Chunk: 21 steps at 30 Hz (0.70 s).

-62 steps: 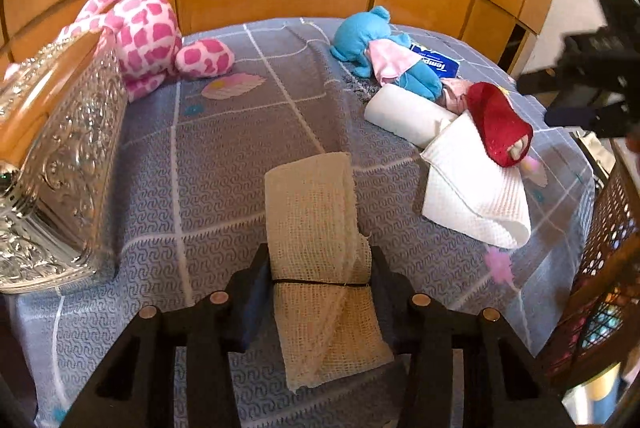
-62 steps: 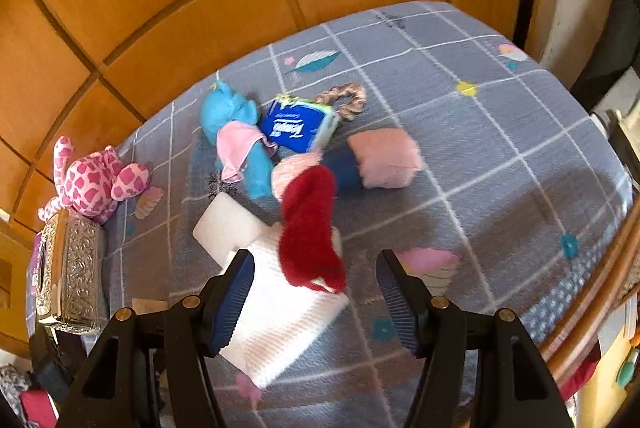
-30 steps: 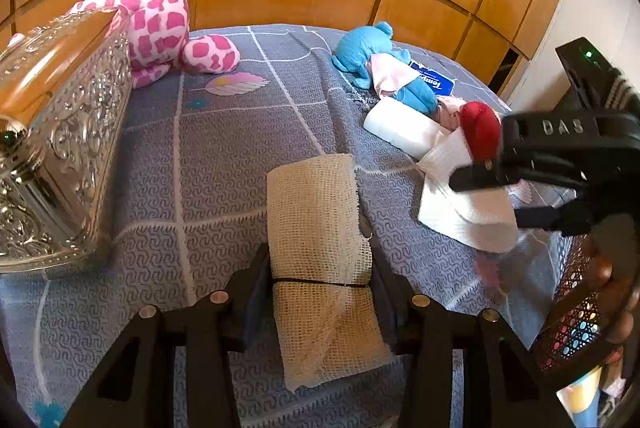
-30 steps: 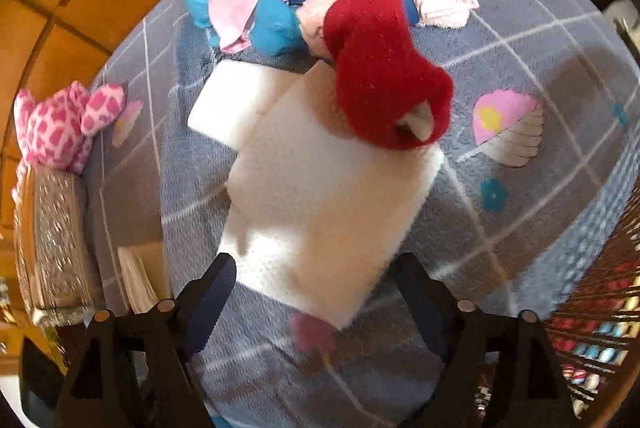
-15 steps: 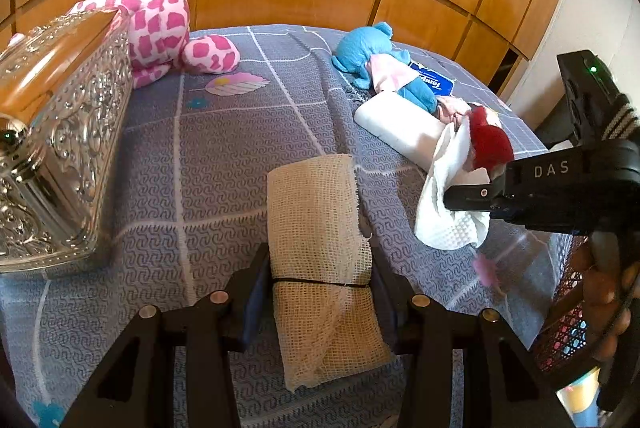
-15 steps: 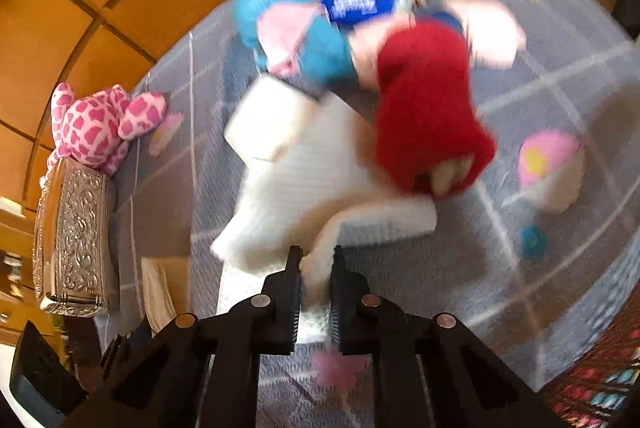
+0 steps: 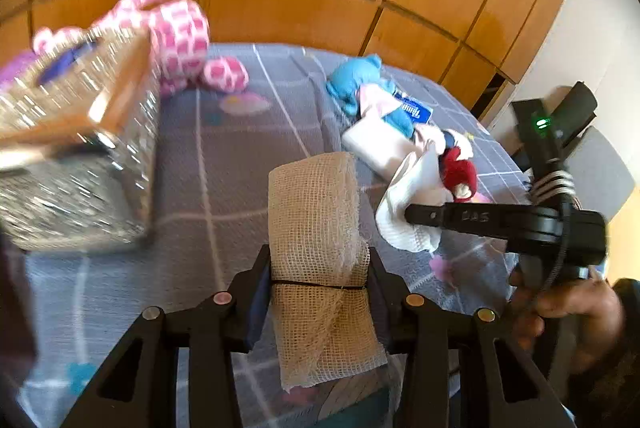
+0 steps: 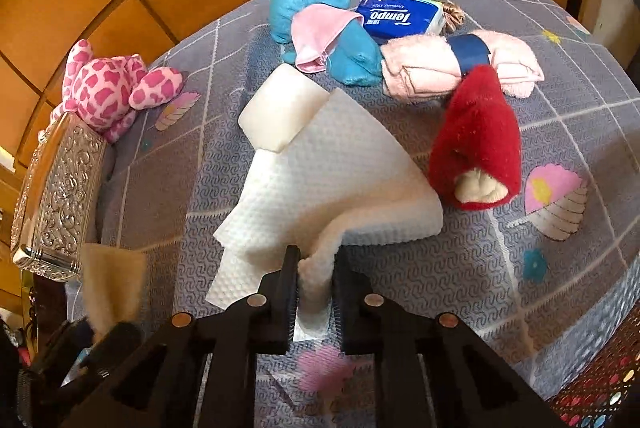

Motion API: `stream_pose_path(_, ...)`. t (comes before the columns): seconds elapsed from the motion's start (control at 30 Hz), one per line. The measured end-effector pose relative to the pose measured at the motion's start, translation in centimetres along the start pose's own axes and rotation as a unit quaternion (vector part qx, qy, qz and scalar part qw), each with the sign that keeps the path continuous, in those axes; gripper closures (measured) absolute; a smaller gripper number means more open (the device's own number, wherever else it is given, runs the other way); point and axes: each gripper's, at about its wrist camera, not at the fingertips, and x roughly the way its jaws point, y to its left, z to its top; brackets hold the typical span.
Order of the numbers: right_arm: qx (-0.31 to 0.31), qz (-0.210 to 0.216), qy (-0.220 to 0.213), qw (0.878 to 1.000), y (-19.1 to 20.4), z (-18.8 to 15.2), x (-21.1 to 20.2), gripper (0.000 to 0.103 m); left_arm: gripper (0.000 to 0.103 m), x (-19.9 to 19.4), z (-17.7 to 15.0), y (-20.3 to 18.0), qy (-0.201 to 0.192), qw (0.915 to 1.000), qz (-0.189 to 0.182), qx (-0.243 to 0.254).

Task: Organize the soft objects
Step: 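Grasp the white towel edge with the right tool while the left tool holds the bandage, then lower the gauze bandage into the gold tray and open the left tool while the right tool carries the towel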

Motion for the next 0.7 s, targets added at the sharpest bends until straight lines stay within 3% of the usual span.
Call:
stream_pose_path(0.1, -0.002, -0.001, -0.004, 1.0, -0.1, -0.1, -0.2, 0.089, 0.059, -3.0, 0.4, 0.5, -0.022, 0.9997, -0.002, -0.008)
stream_pose_path(0.27, -0.014, -0.005, -0.017, 1.0, 0.3, -0.1, 0.0, 0.09, 0.059, -9.0, 1.1, 4.1, -0.08, 0.9946, 0.03, -0.059)
stream_pose_path(0.4, -0.003, 0.002, -0.029, 1.0, -0.3, -0.4, -0.2, 0.091, 0.059, -12.6, 1.0, 8.8, -0.11, 0.9828, 0.088, -0.12)
stream_pose_path(0.5, 0.003, 0.004, -0.035, 0.999, -0.4, -0.5, -0.4, 0.092, 0.058, -14.6, 0.3, 13.0, -0.126, 0.9667, 0.152, -0.163)
stream_pose_path(0.6, 0.009, 0.013, -0.032, 0.999, -0.3, -0.3, -0.7, 0.093, 0.058, -15.8, -0.6, 18.0, -0.127, 0.9439, 0.215, -0.216)
stream_pose_path(0.7, 0.008, 0.021, -0.031, 0.999, 0.1, -0.2, -0.8, 0.093, 0.058, -16.5, -1.2, 22.5, -0.125, 0.9238, 0.272, -0.239)
